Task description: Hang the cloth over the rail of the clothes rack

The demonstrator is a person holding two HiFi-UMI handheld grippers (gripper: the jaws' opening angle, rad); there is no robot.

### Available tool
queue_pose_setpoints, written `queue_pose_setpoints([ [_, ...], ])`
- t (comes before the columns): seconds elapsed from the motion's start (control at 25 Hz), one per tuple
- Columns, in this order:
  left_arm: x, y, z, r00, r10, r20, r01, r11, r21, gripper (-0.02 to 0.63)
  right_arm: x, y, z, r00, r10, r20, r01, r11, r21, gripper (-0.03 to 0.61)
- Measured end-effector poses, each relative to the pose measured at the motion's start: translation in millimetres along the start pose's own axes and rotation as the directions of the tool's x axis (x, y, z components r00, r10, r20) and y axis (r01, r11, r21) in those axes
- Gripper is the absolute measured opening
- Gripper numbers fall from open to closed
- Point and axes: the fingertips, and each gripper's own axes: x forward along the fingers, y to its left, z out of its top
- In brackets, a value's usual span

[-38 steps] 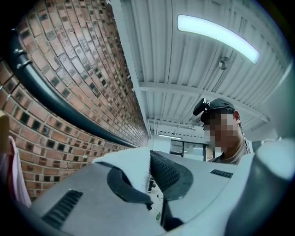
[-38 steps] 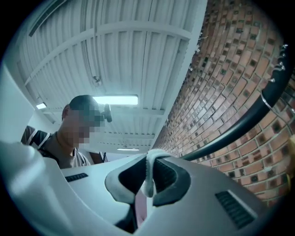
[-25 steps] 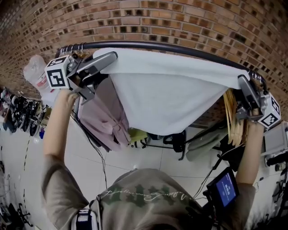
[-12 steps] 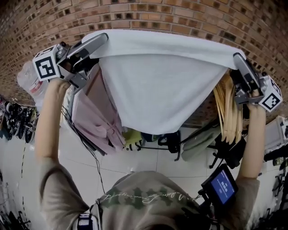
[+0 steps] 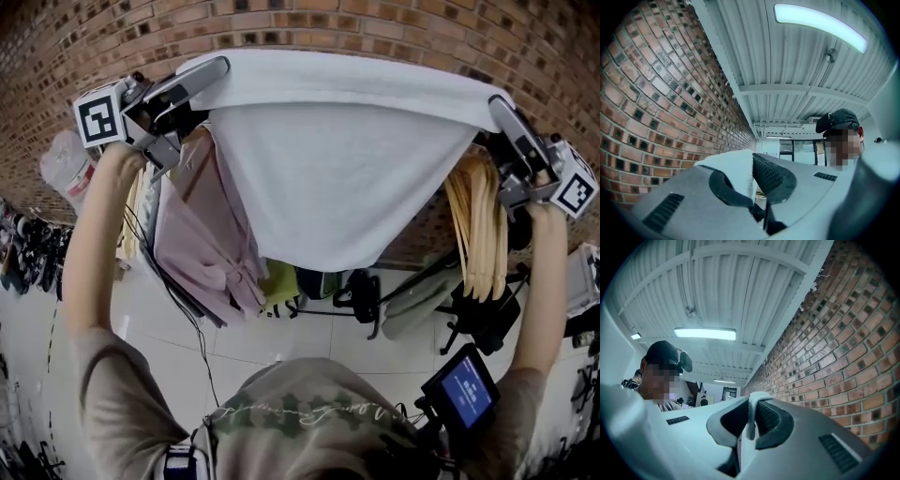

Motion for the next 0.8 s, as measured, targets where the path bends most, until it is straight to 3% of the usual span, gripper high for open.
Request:
queue_pose_setpoints([
  [0.2, 6, -2, 16, 0.999, -0.015, 0.032, 0.014, 1.000, 0.004, 0.015, 0, -11, 11, 0.999, -0.010, 0.032, 0.009, 1.000, 0.025, 0.018],
  [0.48, 21, 1, 39, 0.999, 0.035, 0.015, -0.037, 0.992, 0.117, 0.015, -1, -31, 29, 0.997, -0.053, 0.063, 0.051, 0.998, 0.028, 0.018],
  [0.8, 30, 7, 62, 0.999, 0.038, 0.003, -0.038, 0.992, 0.121, 0.015, 6, -38, 46, 0.998, -0.046, 0.038, 0.047, 0.999, -0.022, 0.018],
])
